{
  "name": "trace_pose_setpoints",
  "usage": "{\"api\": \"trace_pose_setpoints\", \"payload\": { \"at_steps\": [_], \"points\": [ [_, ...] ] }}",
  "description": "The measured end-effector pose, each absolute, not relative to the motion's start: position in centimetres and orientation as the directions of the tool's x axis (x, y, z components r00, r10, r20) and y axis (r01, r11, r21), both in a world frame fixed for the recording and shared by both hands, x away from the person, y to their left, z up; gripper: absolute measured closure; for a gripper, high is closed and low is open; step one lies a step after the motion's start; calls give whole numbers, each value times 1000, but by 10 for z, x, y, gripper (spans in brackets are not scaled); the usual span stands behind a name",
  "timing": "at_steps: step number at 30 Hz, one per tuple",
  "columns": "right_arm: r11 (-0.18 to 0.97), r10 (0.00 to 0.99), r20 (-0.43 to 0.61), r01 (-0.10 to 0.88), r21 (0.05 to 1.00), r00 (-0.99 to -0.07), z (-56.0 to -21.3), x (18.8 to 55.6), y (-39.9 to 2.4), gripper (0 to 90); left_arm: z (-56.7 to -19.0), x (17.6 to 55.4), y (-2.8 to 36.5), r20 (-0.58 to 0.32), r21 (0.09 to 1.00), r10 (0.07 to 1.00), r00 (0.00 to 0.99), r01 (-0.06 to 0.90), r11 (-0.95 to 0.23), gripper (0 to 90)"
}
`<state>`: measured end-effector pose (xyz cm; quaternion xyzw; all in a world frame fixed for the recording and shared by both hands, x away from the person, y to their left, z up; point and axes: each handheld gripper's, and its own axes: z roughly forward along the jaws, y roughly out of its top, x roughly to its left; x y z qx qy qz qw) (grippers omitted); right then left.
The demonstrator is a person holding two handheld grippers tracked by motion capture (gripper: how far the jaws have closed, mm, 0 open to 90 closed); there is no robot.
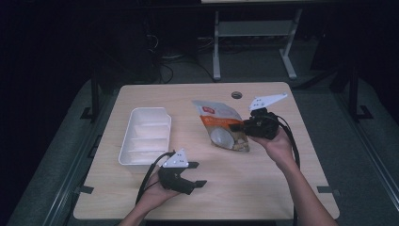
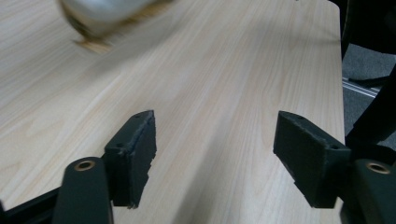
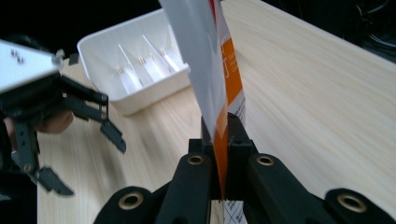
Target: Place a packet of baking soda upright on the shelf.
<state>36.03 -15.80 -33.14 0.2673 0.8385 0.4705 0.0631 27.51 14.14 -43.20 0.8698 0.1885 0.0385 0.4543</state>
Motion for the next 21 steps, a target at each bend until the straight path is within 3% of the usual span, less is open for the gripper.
{"api": "trace_pose_setpoints", "payload": {
  "at_steps": [21],
  "points": [
    [430,453,141,354,831,-880,-313,414,-92,896,-435,270,149,-115,811,350,929,292,-507,268]
  ]
}}
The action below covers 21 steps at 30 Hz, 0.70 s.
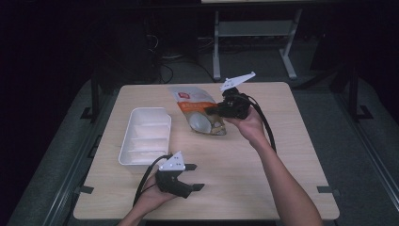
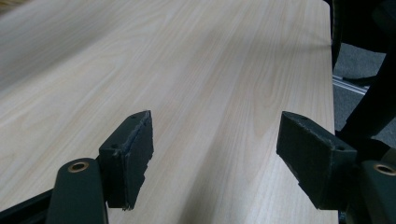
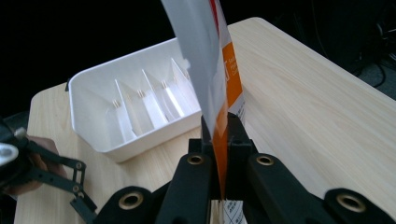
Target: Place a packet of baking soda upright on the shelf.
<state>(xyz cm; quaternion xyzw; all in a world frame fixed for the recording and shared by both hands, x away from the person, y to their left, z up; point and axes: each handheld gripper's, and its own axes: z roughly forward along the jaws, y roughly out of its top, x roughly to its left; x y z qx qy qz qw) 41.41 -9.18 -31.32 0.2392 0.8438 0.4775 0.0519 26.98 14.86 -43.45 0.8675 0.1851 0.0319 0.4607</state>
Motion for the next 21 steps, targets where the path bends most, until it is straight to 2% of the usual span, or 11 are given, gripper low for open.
{"api": "trace_pose_setpoints", "payload": {
  "at_steps": [21],
  "points": [
    [456,390,104,290,841,-915,-291,446,-34,896,-436,271,154,-130,819,355,926,302,-488,257]
  ]
}}
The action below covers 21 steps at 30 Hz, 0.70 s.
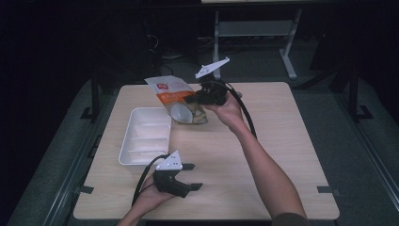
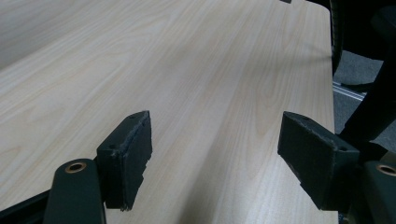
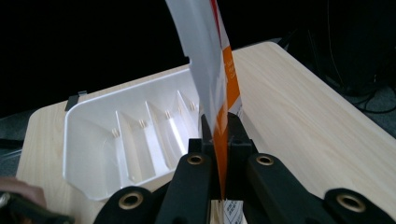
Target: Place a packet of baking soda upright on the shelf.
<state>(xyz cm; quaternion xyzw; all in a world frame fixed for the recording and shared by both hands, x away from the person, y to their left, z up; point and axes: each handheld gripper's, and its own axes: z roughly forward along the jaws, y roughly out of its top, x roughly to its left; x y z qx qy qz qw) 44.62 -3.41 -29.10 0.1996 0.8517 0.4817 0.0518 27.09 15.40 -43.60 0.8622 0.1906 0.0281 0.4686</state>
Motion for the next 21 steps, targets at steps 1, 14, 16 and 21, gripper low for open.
{"api": "trace_pose_setpoints", "payload": {
  "at_steps": [1,14,16,21],
  "points": [
    [459,389,100,287,841,-916,-290,447,-32,896,-436,271,154,-129,819,356,926,302,-488,257],
    [460,353,88,254,850,-932,-283,462,2,896,-438,270,153,-117,809,356,927,297,-507,247],
    [462,347,89,252,850,-934,-281,465,7,896,-438,270,153,-117,810,356,927,297,-506,246],
    [460,329,84,238,855,-941,-277,470,21,896,-439,270,153,-117,808,355,928,297,-509,246]
  ]
}}
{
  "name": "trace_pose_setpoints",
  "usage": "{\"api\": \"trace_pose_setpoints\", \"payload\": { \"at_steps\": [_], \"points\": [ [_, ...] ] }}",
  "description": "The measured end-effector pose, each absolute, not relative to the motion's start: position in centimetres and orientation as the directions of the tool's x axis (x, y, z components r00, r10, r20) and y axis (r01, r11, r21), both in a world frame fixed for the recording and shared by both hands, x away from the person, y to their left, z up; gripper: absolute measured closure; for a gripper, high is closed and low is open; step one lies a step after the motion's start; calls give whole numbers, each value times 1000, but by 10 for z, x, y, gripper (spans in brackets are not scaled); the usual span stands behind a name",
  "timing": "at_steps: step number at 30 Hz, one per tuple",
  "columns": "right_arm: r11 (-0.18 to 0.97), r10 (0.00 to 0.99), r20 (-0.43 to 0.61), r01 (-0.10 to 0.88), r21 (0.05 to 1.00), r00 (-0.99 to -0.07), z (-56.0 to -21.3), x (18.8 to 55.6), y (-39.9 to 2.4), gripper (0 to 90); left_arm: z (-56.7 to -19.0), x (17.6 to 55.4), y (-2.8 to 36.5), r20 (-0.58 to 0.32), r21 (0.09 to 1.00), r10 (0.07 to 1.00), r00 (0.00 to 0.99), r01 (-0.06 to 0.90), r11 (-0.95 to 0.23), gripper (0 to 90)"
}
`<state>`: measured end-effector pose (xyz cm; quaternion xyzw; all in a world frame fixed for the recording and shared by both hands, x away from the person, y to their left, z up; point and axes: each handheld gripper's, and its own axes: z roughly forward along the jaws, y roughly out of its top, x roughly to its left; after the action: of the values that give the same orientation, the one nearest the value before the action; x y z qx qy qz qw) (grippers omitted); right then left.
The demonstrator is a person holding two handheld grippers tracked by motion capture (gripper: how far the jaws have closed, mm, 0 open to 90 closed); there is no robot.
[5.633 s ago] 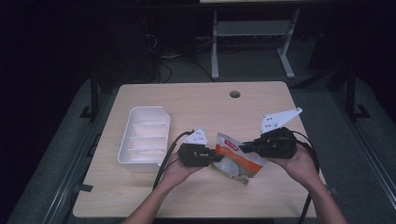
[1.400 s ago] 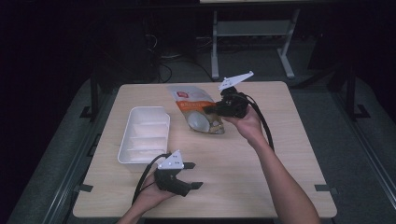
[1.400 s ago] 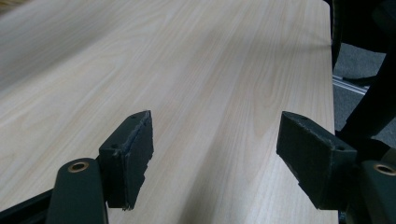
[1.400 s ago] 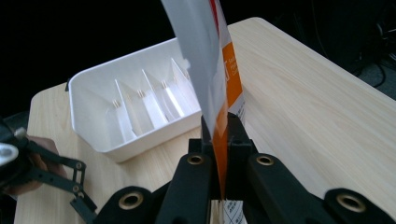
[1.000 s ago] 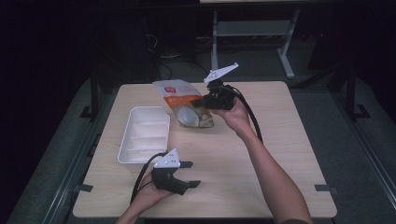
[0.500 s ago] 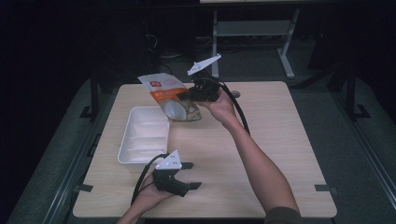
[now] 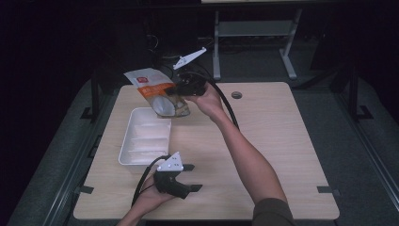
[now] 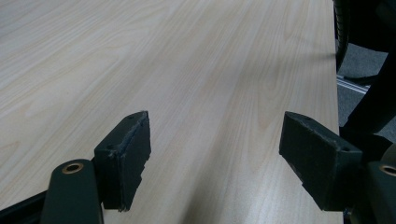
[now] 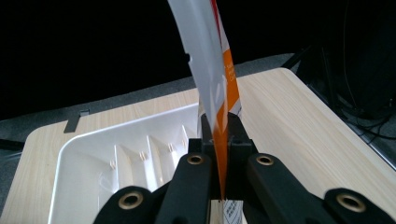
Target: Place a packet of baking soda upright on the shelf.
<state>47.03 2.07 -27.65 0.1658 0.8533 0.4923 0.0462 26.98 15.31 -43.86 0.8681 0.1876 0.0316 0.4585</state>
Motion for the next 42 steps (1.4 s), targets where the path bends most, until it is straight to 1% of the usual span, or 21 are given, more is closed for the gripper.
{"api": "trace_pose_setpoints", "payload": {
  "at_steps": [12,21,27,36,42],
  "points": [
    [466,303,90,230,854,-949,-282,484,52,896,-438,270,154,-108,812,351,930,286,-509,246],
    [458,294,111,242,855,-949,-301,494,70,895,-438,268,152,-99,810,344,934,277,-517,246],
    [473,290,105,238,848,-951,-313,498,80,895,-438,269,153,-91,809,347,934,272,-520,246],
    [445,301,135,264,856,-944,-329,505,90,894,-440,268,151,-81,800,342,936,266,-538,246],
    [463,310,150,286,839,-939,-342,508,99,894,-439,268,151,-74,799,341,937,261,-542,249]
  ]
}}
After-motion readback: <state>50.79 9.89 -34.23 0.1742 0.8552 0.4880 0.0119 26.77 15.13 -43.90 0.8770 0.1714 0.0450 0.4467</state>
